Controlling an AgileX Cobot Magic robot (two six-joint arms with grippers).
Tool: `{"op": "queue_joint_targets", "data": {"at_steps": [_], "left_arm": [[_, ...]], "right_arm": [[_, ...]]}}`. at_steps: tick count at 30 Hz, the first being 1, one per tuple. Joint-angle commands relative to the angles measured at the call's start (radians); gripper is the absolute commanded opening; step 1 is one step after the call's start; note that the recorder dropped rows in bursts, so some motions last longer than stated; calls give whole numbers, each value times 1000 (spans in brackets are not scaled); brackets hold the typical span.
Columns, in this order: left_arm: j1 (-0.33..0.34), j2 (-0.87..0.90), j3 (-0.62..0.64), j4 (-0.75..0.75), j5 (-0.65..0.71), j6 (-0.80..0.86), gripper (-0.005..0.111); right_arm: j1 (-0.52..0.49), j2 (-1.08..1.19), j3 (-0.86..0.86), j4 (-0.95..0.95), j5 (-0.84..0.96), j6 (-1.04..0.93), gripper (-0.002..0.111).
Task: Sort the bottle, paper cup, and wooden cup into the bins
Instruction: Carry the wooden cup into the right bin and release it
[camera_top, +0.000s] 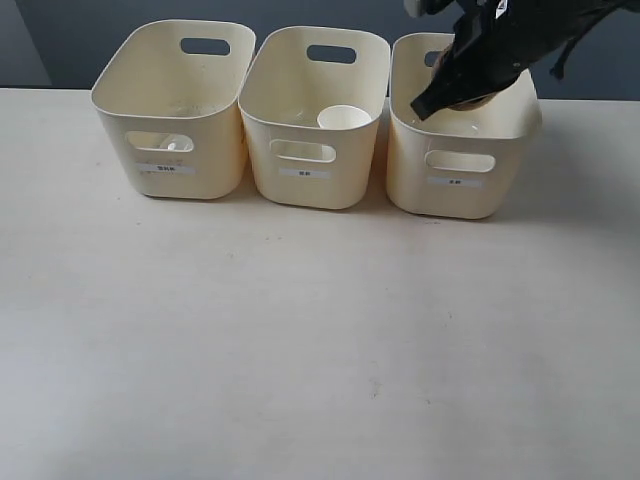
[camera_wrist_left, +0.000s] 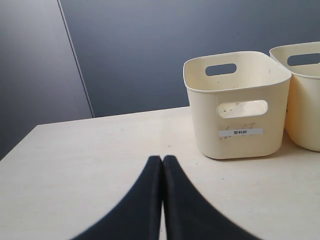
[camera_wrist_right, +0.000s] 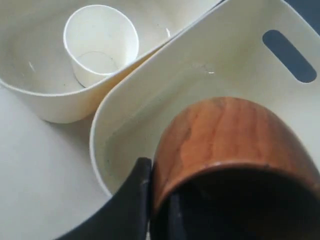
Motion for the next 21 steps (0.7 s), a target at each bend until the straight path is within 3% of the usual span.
{"op": "queue_joint_targets", "data": {"at_steps": [1,21], "left_arm": [[0,-5,2,0,-5,-1,0],[0,-5,2,0,-5,-1,0]], "right_arm": [[-36,68,-97,76,28,-79,-1],[-113,517,-777,148,542,-73,-1]]}}
